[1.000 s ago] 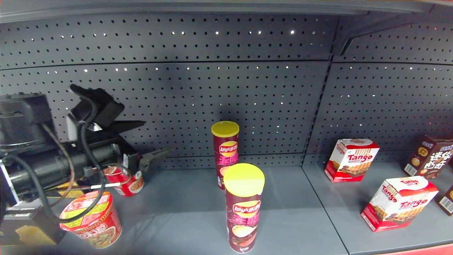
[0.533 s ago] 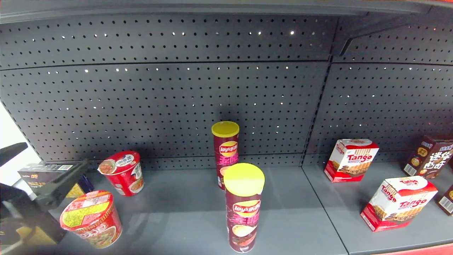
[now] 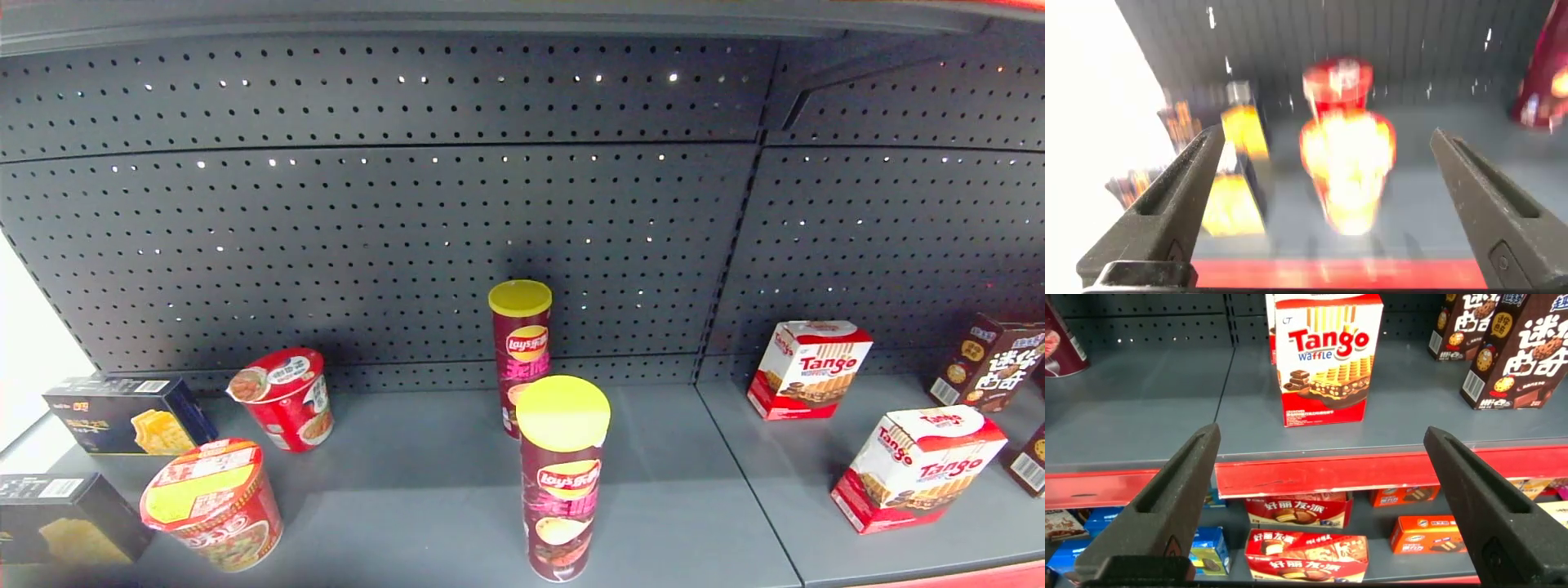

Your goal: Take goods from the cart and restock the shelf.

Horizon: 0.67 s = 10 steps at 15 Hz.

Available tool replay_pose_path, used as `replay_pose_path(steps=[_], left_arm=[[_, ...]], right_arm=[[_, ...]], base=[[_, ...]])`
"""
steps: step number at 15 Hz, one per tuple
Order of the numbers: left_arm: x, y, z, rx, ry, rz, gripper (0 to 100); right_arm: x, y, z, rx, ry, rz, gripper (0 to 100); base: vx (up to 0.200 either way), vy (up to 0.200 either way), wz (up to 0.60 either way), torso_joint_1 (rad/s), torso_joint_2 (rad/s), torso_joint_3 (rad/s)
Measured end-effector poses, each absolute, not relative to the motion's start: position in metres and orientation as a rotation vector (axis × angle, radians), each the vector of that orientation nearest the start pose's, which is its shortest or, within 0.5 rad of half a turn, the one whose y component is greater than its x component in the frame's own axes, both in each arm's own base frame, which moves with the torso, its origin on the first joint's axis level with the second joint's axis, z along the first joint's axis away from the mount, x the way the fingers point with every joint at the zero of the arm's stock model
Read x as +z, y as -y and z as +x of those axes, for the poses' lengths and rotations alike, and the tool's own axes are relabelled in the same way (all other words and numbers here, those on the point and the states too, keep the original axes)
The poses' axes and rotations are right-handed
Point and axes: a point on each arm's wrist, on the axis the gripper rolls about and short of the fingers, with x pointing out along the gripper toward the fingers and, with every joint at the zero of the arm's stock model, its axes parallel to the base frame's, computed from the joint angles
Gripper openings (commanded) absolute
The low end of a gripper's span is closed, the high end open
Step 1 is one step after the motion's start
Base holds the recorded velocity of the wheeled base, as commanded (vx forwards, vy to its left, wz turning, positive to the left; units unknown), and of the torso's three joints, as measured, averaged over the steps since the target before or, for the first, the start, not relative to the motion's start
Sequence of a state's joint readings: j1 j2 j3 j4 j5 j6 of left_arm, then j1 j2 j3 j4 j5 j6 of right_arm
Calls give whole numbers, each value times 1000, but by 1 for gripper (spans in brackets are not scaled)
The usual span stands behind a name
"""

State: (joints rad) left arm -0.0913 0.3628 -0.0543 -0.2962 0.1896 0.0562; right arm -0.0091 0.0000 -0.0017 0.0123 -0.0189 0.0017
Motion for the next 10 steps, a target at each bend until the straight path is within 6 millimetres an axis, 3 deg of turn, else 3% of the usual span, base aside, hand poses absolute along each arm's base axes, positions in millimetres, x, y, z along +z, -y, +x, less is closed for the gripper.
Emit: replay_pose_path(steps=[3, 10], left_arm=[[89, -3, -5, 75, -122, -25, 100], [76, -2, -21, 83, -18, -46, 100]], right_arm=[[75, 0, -23, -28, -10, 2, 100], [75, 0, -23, -29, -10, 2, 100]], base=[[0, 0, 0, 0, 0, 0], [0, 0, 0, 0, 0, 0]])
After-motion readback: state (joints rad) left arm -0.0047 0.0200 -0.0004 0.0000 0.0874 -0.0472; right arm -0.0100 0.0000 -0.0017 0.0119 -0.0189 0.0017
